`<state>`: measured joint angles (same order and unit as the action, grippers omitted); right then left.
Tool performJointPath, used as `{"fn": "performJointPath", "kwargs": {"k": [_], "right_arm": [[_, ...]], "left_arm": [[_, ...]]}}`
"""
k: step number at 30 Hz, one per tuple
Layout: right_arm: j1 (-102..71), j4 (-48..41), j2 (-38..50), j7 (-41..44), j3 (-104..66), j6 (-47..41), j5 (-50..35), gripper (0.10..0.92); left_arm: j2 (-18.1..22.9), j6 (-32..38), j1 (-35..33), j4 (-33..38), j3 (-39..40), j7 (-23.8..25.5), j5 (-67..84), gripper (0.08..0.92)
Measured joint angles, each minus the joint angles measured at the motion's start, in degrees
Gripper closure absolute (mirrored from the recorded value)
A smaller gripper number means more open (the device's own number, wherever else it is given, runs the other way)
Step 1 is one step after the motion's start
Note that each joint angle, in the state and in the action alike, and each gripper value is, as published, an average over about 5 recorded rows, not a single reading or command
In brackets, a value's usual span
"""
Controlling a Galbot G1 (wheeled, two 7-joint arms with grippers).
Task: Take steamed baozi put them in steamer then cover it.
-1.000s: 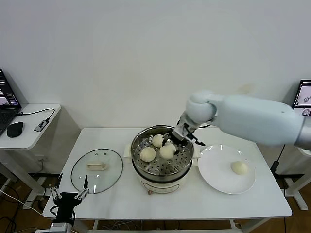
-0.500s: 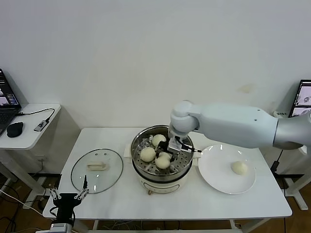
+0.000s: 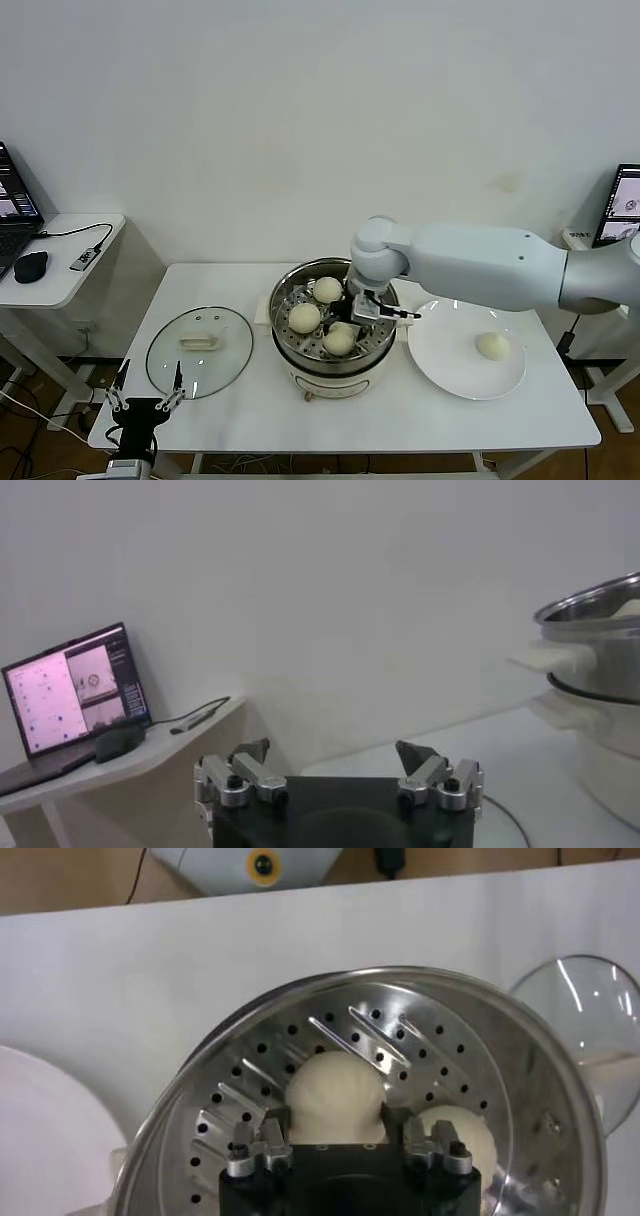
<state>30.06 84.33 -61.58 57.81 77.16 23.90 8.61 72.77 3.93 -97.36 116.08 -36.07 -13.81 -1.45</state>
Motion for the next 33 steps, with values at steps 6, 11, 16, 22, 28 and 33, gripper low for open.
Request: {"fn": "performJointPath", "kwargs": {"k": [6,11,16,22,28,33], "right_arm": [[1.3,-0.5,1.2,-0.1,-1.4,-1.5,-1.6,0.205],[3.5,-0.1,3.7,0.9,-2.5,-6.9,-5.6,0.202],[5.7,0.9,7.4,1.5,-2.9,-16.4,-10.7,0.203],[6.9,3.0,13.3,1.3,-3.1,-29.1,-16.0,0.203],[5.9,5.0,20.8,1.8,-4.2,-36.9,-17.9,0.203],[2.8,5.1,26.6,2.5,-5.6,-39.5,-17.0,0.203]], "left_arm": [[-0.5,0.0,0.1,0.1,0.0,0.1,0.0,0.177],[-1.0,-0.1,0.2,0.2,0.0,0.1,0.0,0.177],[-1.7,-0.1,0.4,0.1,0.1,0.1,0.2,0.177],[-2.4,0.1,0.6,0.2,0.6,0.1,0.7,0.177],[-3.1,0.5,0.9,-0.5,1.2,0.0,0.9,0.177],[-3.5,0.5,1.2,-0.6,1.6,0.1,1.0,0.177]]}}
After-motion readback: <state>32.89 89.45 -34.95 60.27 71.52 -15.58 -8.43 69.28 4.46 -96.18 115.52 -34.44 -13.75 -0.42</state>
